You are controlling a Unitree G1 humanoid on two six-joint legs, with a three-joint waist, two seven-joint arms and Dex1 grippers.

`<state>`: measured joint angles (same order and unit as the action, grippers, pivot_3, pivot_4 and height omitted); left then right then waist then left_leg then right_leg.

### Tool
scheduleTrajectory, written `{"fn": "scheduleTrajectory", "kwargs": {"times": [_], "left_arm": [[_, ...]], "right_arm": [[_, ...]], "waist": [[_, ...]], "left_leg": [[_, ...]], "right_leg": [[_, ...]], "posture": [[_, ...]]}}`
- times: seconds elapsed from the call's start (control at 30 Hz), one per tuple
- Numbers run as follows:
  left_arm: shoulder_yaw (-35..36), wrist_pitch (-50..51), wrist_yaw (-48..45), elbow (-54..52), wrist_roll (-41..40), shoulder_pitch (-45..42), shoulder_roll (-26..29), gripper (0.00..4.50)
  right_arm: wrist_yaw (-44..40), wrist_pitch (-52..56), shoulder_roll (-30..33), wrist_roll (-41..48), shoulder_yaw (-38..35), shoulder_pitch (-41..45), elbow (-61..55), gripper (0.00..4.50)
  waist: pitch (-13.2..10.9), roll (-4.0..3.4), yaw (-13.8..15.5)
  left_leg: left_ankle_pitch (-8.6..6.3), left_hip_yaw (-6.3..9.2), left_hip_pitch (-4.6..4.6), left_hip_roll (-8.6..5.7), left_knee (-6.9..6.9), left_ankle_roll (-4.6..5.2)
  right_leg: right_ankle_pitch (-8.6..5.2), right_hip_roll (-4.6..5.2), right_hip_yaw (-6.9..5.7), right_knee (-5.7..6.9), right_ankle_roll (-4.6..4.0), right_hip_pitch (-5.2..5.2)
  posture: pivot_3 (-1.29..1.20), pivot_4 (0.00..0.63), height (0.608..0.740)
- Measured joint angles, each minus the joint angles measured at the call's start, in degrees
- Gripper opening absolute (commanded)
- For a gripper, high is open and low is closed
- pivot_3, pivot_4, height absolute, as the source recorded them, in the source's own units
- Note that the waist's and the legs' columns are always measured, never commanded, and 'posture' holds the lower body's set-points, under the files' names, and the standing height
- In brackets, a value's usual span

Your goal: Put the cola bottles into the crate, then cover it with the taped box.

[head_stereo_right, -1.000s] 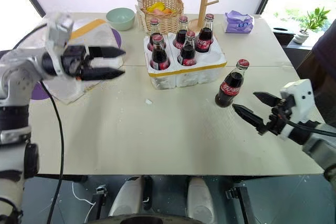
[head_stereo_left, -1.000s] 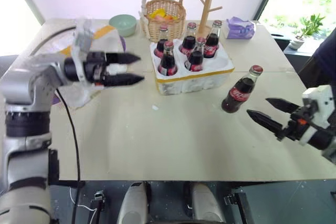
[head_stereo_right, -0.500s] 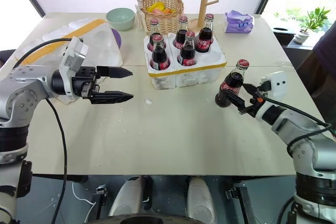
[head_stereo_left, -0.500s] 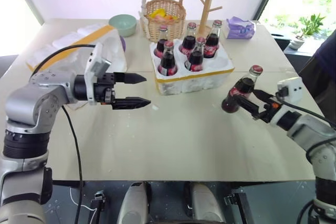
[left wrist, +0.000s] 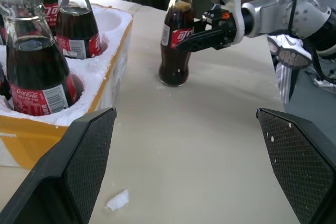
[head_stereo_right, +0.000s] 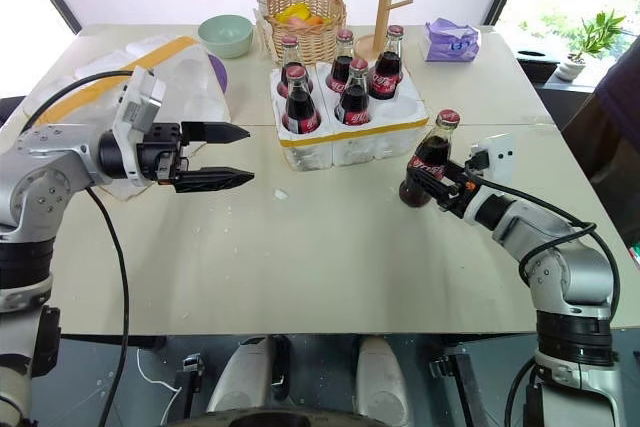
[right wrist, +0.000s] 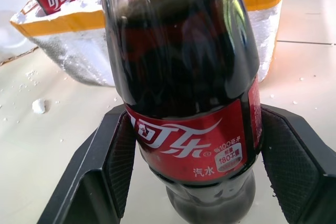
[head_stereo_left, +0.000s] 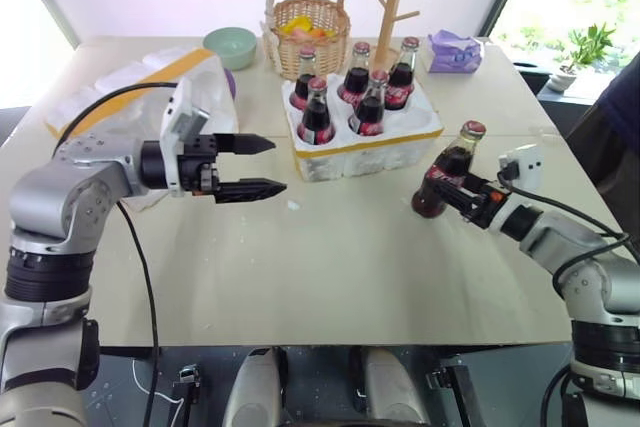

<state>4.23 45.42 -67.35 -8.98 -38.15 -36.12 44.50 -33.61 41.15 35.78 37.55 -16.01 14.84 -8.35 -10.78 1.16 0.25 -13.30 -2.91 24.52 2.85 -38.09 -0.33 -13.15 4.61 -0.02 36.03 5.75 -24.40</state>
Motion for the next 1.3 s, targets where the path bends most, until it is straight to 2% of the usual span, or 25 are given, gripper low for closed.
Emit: {"fn": "scheduleTrajectory", "kwargs": {"times": [0.1,0.23,0.33,0.53,0.73,0.93,1.0,1.07,1.2,1.3], "left_arm": [[0.05,-0.05,0.47,0.12,-0.01,0.51,0.00,4.50],[0.43,-0.07,1.43,0.00,-0.10,0.84,-0.17,4.50],[1.03,-0.52,2.01,-0.12,-0.12,1.71,-0.18,4.50],[1.42,-1.12,3.06,-0.13,-0.11,2.32,-0.05,4.50],[3.09,-1.12,4.59,-0.27,-0.40,2.74,0.31,4.50],[3.62,-1.14,5.78,-0.20,-0.89,2.12,0.41,4.50],[3.78,-1.14,6.15,-0.18,-1.19,1.50,0.40,4.50],[3.78,-1.27,6.21,-0.10,-1.23,1.12,0.35,4.50],[3.76,-1.88,6.16,0.36,-1.22,0.30,0.31,4.50],[3.77,-1.98,5.93,0.66,-1.24,0.25,0.91,4.50]], "right_arm": [[-0.41,2.01,2.05,1.37,-0.88,4.08,0.09,2.81],[-1.45,2.62,3.60,2.15,-1.08,15.77,3.38,2.81],[-2.63,0.82,3.09,0.18,1.39,29.10,12.58,2.81],[-4.15,-6.14,-2.57,-8.31,8.55,41.71,32.01,2.81],[-5.93,-11.23,-3.95,-17.36,14.97,42.51,45.57,2.81],[-6.21,-14.57,-5.04,-19.96,15.13,42.48,46.93,2.81],[-6.05,-14.89,-5.47,-20.95,15.22,42.47,46.95,3.85],[-5.64,-14.92,-5.72,-21.05,15.16,42.47,46.90,4.34],[-5.99,-12.64,-4.82,-20.81,14.92,40.40,41.82,4.34],[-9.13,-6.14,-0.25,-17.96,13.39,37.31,32.01,4.34]], "waist": [[-0.11,-0.16,-0.16],[-0.14,-0.19,-0.98],[-0.17,-0.22,-1.37],[-0.17,-0.22,-1.22],[-0.19,-0.22,-0.93],[-0.20,-0.23,-0.99],[-0.20,-0.23,-1.00],[-0.19,-0.22,-0.97],[-0.19,-0.22,-0.75],[-0.21,-0.25,-0.76]], "left_leg": [[0.00,-0.09,0.01,0.00,0.00,0.00],[0.00,-0.08,0.01,0.00,0.04,0.00],[0.00,-0.08,-0.01,0.01,0.16,0.00],[-0.01,-0.08,0.05,0.01,0.26,0.02],[0.00,-0.08,0.63,-0.04,0.10,0.01],[0.05,-0.04,0.79,-0.03,0.06,-0.06],[0.09,-0.04,0.79,-0.03,0.05,-0.13],[0.10,-0.04,0.78,-0.03,0.04,-0.15],[0.12,-0.02,0.80,-0.03,0.03,-0.18],[0.12,-0.02,0.85,-0.03,0.06,-0.18]], "right_leg": [[0.00,0.00,0.08,0.00,0.00,-0.06],[0.01,-0.01,0.08,0.02,0.01,-0.09],[0.01,-0.04,0.08,0.03,0.02,-0.14],[0.11,-0.04,0.06,0.01,0.21,-0.18],[0.14,0.05,0.03,0.00,0.25,-0.60],[0.16,0.03,0.01,0.11,0.27,-0.79],[0.16,0.03,0.01,0.10,0.27,-0.78],[0.16,0.03,0.01,0.10,0.27,-0.76],[0.16,0.04,0.00,0.09,0.27,-0.75],[0.16,0.04,0.00,0.09,0.27,-0.82]], "posture": [[0.00,0.150,0.740],[0.00,0.150,0.740],[0.00,0.150,0.740],[0.00,0.150,0.740],[0.00,0.150,0.740],[0.00,0.150,0.740],[0.00,0.150,0.740],[0.00,0.150,0.740],[0.00,0.150,0.740],[0.00,0.150,0.740]]}}
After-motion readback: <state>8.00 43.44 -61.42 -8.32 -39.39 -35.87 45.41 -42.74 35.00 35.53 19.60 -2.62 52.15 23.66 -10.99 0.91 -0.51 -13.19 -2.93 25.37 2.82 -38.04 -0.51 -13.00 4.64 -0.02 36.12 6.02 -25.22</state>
